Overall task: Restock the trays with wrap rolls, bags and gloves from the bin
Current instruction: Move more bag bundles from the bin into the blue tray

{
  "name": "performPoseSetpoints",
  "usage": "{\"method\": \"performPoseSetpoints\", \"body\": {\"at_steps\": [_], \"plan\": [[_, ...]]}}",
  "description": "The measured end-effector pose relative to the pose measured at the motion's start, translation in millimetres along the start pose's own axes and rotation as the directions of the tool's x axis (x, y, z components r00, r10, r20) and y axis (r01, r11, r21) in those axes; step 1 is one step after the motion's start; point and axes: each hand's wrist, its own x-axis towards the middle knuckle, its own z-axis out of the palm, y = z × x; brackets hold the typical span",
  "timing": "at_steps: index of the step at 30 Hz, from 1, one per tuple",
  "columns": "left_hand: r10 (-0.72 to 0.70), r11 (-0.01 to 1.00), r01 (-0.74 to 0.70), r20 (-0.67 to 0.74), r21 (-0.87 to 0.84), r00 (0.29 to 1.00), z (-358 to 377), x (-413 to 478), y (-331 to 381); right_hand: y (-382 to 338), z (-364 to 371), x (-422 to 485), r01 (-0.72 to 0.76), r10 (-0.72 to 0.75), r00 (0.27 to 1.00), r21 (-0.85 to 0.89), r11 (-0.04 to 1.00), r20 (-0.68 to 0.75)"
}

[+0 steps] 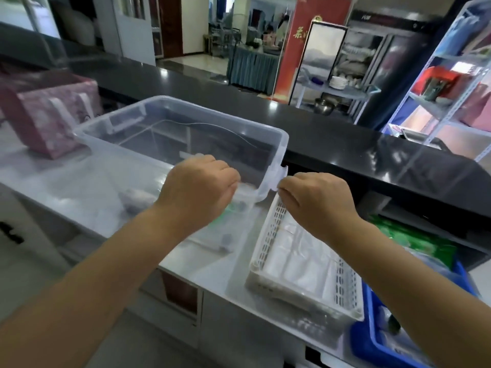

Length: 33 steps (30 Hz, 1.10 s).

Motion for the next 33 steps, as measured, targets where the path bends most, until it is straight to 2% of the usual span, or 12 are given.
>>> {"method": "performPoseSetpoints", "body": {"at_steps": [3, 8, 15, 21, 25, 27, 30, 32, 33], "plan": [[-0.075, 0.997, 0.076, -0.017, 0.018, 0.997, 0, -1, -38, -11, 10, 28, 0.017, -0.017, 1.0, 0.006, 1.0, 0.026], [-0.16, 0.985, 0.159, -0.014, -0.067, 0.987, 11, -1, -99, -13, 41, 72, -0.002, -0.002, 0.999, 0.079, 0.997, 0.05], [-0.127, 0.992, 0.125, 0.149, 0.026, 0.981, 29, 33, -190, -11, 95, 157, -0.024, -0.004, 0.98, 0.137, 0.99, 0.197], [-0.136, 0.991, 0.133, 0.231, 0.029, 0.963, 48, 49, -255, -14, 140, 222, 0.082, -0.096, 0.953, 0.059, 0.995, 0.287], [-0.086, 0.996, 0.086, 0.33, 0.013, 0.94, 64, 65, -296, -13, 177, 253, 0.125, -0.123, 0.915, 0.018, 0.992, 0.384], [-0.03, 1.0, 0.029, 0.389, 0.008, 0.921, 73, 76, -315, -15, 200, 262, 0.119, -0.128, 0.863, 0.049, 0.992, 0.489], [0.097, 0.995, -0.093, 0.476, -0.032, 0.874, 85, 91, -339, -25, 235, 257, 0.025, -0.113, 0.667, 0.129, 0.991, 0.737], [0.16, 0.986, -0.164, 0.547, -0.043, 0.821, 94, 101, -352, -34, 260, 244, -0.004, -0.094, 0.537, 0.114, 0.993, 0.838], [0.185, 0.979, -0.197, 0.574, -0.041, 0.798, 99, 105, -358, -40, 273, 236, -0.003, -0.079, 0.506, 0.093, 0.996, 0.859]]}}
